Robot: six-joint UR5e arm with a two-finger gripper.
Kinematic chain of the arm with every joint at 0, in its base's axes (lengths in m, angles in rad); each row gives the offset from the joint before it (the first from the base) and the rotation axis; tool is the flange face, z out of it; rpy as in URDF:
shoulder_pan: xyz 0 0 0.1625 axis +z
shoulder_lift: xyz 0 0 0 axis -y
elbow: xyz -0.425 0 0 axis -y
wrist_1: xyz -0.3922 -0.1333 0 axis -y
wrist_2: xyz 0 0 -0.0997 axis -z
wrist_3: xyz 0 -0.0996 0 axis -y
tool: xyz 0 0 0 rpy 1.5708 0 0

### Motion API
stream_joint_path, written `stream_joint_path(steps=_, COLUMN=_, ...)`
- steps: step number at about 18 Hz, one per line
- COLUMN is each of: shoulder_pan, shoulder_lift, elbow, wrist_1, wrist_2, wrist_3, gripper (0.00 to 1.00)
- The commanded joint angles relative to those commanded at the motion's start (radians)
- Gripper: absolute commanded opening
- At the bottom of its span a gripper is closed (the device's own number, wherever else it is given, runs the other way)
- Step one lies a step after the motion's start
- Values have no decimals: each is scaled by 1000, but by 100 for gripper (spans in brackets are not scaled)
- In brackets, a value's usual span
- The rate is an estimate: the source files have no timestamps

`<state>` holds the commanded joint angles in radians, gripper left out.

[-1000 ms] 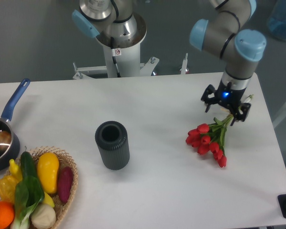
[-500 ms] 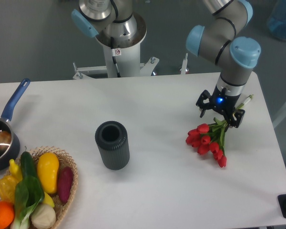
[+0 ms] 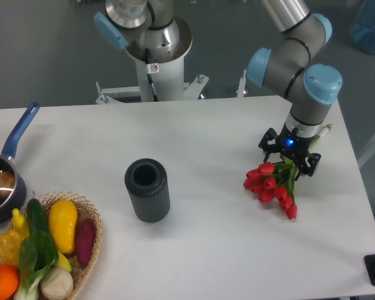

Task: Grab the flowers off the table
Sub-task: 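Close the gripper around the tulip stems, then lift the gripped red tulips up off the table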

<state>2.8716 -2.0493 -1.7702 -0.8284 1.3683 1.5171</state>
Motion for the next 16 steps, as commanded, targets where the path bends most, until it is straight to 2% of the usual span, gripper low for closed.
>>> stream_joint_path(steps=2, shoulder_pan=-2, shoulder_lift=-5, elbow=-5, wrist_1=0, wrist_2=0, wrist_3=-2, gripper=67)
stream_joint_path(steps=4, shoulder_pan=0, shoulder_lift=-5, elbow=-5, wrist_1=2, wrist_2=-2, wrist_3=-11, gripper=48)
stream_joint_path(steps=5, shoulder_pan=0, shoulder_lift=-3, elbow=-5, wrist_1=-1, wrist_2=-2, wrist_3=-18, gripper=28)
stream_joint_path(steps=6, shoulder_pan=2, shoulder_lift=0, elbow=-5, wrist_1=0, wrist_2=-2, wrist_3=-28, gripper=15)
stream_joint_path(steps=7, shoulder_pan=5, shoulder_lift=0, elbow=-2, wrist_1=2, wrist_2=-2, wrist_3=-17, gripper=6)
stream_joint_path(steps=8, shoulder_pan=8, shoulder_lift=0, elbow=3, wrist_1=3, wrist_2=-2, wrist_3=-17, gripper=0)
stream_joint_path(steps=16, shoulder_pan=3, shoulder_lift=47, elbow=63, wrist_1=-11, wrist_2=3, wrist_3=-47, gripper=0)
